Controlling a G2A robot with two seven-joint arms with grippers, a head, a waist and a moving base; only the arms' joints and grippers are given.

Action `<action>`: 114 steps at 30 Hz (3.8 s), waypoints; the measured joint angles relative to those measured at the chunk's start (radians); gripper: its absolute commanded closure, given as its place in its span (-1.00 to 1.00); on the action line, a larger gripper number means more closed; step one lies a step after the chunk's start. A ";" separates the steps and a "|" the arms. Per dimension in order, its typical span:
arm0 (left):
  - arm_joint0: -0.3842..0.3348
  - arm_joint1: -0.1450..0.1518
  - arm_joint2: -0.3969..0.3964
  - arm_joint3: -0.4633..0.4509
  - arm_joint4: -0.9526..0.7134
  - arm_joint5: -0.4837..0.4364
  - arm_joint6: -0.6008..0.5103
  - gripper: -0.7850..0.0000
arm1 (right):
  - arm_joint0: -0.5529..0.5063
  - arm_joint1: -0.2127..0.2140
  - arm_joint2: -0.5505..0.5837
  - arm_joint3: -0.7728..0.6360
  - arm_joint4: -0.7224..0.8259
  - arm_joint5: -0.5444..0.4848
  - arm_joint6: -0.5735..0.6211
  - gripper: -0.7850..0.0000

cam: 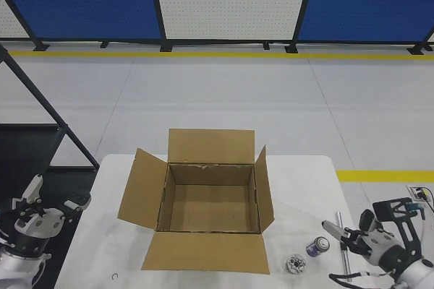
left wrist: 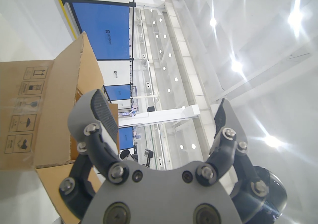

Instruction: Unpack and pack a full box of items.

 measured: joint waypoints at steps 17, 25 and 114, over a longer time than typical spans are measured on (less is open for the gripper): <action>0.057 -0.003 -0.060 0.055 -0.076 -0.056 -0.117 -1.00 | 0.101 0.040 0.067 0.000 0.059 -0.171 0.256 -1.00; 0.057 -0.003 -0.060 0.055 -0.076 -0.056 -0.117 -1.00 | 0.100 0.040 0.067 0.002 0.058 -0.170 0.254 -1.00; 0.072 0.002 -0.049 0.035 0.060 -0.036 -0.134 -1.00 | 0.401 0.086 -0.303 0.911 -0.322 0.053 0.199 0.34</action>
